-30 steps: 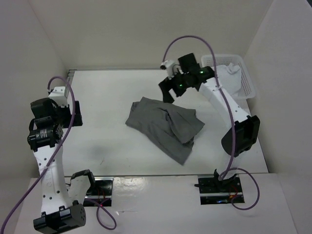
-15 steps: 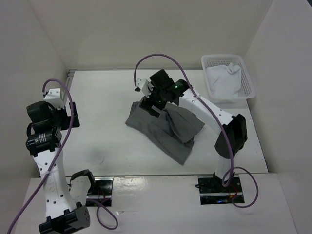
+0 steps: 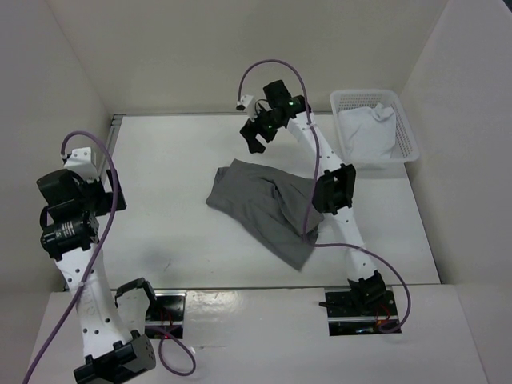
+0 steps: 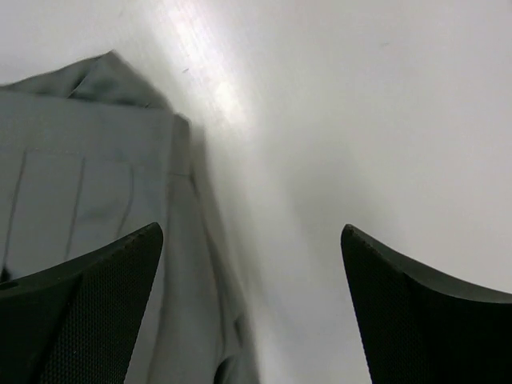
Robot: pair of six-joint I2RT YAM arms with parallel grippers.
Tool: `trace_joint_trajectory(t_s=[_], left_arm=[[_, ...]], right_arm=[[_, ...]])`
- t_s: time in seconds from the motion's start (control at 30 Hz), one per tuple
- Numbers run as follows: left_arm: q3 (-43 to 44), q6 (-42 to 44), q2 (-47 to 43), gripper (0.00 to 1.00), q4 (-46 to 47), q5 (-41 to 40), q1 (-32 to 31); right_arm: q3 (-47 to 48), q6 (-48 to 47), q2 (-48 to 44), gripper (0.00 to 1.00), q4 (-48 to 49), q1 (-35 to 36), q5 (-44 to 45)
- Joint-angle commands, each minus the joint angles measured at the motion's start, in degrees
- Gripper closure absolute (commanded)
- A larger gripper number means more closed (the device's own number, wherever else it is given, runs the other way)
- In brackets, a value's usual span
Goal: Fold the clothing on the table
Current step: Flatten the skirt out
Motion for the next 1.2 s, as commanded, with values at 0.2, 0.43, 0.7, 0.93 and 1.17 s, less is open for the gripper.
trace_joint_trajectory(t_s=[0.2, 0.43, 0.7, 0.93, 1.17], left_arm=[[-0.39, -0.23, 0.97, 0.0, 0.85, 1.65, 2.15], [-0.39, -0.23, 0.97, 0.0, 0.85, 1.65, 2.16], [-0.39, -0.23, 1.5, 0.0, 0.85, 1.65, 2.68], [-0.39, -0.23, 1.5, 0.0, 0.85, 1.65, 2.68], [-0.39, -0.23, 1.5, 0.0, 0.85, 1.65, 2.68]], right_arm=[[6.44, -3.44, 3.73, 0.05, -11.22, 6.12, -10.69], [11.63, -2.37, 8.93, 0.05, -11.22, 5.06, -10.6], [13.75, -1.32, 12.17, 0.1, -11.22, 1.82, -9.37], [13.75, -0.7, 13.23, 0.29, -11.22, 1.81, -9.89], [13.75, -0.7, 13.76, 0.29, -11.22, 3.57, -9.9]])
